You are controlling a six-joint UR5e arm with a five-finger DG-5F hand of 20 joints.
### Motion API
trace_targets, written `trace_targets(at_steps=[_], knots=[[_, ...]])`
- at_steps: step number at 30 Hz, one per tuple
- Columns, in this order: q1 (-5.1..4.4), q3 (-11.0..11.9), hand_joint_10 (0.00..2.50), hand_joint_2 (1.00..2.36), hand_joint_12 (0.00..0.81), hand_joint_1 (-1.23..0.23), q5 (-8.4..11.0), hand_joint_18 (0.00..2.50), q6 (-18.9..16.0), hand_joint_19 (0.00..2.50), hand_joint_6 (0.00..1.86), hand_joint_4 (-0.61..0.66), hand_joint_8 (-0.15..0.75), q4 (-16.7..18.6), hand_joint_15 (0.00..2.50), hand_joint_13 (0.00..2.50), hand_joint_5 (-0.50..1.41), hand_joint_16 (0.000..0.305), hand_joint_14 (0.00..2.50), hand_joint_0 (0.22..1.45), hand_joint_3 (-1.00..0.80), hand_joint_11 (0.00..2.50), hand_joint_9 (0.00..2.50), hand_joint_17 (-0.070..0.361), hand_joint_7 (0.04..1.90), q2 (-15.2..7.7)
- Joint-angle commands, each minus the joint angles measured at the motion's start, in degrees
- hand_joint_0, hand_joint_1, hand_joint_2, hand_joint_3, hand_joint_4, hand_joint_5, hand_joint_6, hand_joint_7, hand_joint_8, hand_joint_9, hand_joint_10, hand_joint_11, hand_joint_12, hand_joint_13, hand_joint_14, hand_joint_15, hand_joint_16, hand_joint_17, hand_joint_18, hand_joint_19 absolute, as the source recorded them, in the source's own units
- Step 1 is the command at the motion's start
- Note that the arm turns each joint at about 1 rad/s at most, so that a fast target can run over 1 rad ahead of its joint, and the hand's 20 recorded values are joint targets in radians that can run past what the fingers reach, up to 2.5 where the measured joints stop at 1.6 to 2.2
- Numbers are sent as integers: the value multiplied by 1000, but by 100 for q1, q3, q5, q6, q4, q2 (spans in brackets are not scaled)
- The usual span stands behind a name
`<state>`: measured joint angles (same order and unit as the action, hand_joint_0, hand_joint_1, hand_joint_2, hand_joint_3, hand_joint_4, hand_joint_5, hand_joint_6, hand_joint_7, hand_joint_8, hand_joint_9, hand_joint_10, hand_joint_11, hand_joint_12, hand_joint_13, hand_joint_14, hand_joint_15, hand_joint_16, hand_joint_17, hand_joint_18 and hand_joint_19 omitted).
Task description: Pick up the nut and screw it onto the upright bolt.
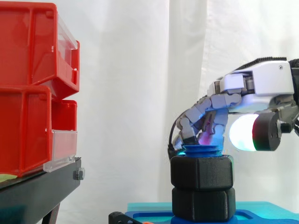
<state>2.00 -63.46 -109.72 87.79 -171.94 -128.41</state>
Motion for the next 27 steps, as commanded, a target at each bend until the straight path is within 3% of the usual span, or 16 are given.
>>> trace_targets(at_steps=[1, 4, 10, 19, 27], knots=[[11, 124, 0, 1000, 166, -291, -24, 593, 19, 32, 503, 212, 218, -67, 0, 904, -68, 16, 0, 503, -500, 0, 1082, 36, 846, 0], [11, 168, 0, 1000, 170, -285, -24, 535, 37, 15, 502, 181, 211, -85, 0, 860, -91, 18, 0, 498, -500, 0, 1015, 40, 718, 0], [-94, 168, 0, 1000, 186, -268, 64, 465, 2, 0, 501, 171, 194, -23, 0, 793, -116, 21, 0, 486, -500, 0, 880, 47, 604, 0], [-314, 159, 0, 1000, 240, -241, 302, 55, -183, 0, 500, 103, 164, -6, 0, 480, -170, 25, 0, 473, -500, 0, 534, 57, 549, 0], [-419, 97, 0, 1000, 260, -219, 425, 0, -262, 0, 501, 103, 160, 12, 0, 407, -162, 27, 0, 465, -500, 0, 432, 61, 580, 0]])
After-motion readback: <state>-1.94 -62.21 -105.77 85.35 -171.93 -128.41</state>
